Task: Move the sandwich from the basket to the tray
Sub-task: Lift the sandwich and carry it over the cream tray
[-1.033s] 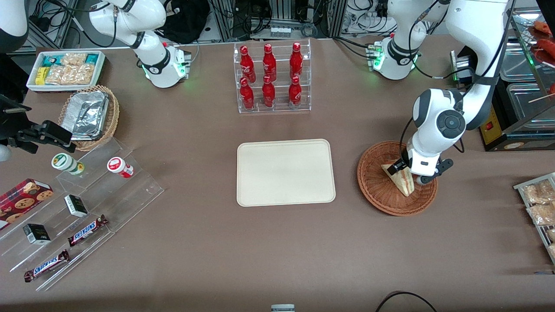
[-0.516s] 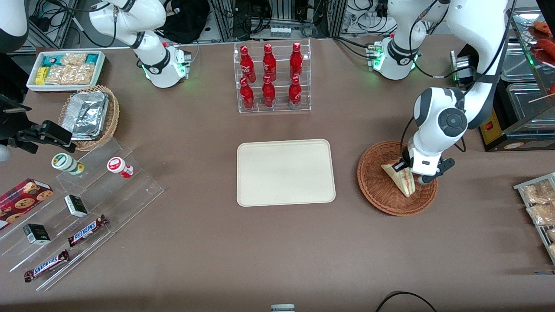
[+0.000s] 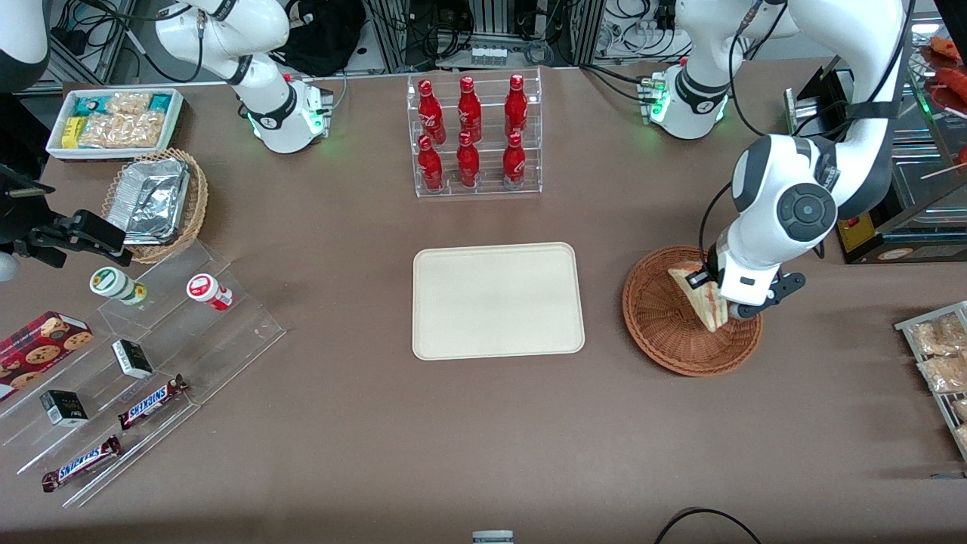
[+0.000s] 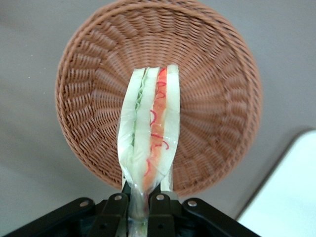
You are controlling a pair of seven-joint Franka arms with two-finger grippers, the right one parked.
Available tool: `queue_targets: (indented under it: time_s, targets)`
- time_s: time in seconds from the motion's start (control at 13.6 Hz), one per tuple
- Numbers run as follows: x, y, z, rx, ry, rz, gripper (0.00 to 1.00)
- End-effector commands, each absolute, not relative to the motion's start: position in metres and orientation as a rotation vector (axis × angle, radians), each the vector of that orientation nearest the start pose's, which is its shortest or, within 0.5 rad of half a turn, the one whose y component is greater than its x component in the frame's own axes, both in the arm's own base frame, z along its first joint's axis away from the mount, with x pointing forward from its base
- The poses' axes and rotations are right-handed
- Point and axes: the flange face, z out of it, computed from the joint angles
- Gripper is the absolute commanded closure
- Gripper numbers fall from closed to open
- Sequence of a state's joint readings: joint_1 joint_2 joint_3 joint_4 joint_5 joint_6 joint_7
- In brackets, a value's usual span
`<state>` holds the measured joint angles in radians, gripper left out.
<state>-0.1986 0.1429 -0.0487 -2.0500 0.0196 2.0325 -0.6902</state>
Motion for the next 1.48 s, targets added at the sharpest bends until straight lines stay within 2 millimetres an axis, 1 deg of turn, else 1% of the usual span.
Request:
queue_targets:
  time_s: [0.0, 0.07, 0.22, 0.37, 0.52, 0.59, 0.66, 0.96, 1.03, 1.18, 1.33, 1.4]
  targets:
    - [0.539, -0.181, 0.357, -3.003, -0.470, 0.231, 0.94]
    - [0.540, -0.200, 0.356, -3.013, -0.422, 0.222, 0.97]
    - [0.542, -0.238, 0.353, -3.016, -0.310, 0.222, 0.96]
    - [0.545, -0.283, 0.345, -3.021, -0.230, 0.216, 0.95]
    - [0.545, -0.322, 0.341, -3.038, -0.201, 0.202, 0.94]
    - [0.543, -0.346, 0.338, -3.041, -0.209, 0.186, 0.94]
    - [0.544, -0.364, 0.333, -3.040, -0.231, 0.177, 0.94]
    - [0.537, -0.421, 0.306, -3.036, -0.270, 0.164, 0.95]
    - [0.537, -0.434, 0.301, -3.040, -0.282, 0.158, 0.95]
    - [0.535, -0.458, 0.289, -3.042, -0.309, 0.149, 0.95]
    - [0.536, -0.475, 0.276, -3.057, -0.331, 0.160, 0.95]
    - [0.532, -0.489, 0.271, -3.075, -0.325, 0.182, 0.95]
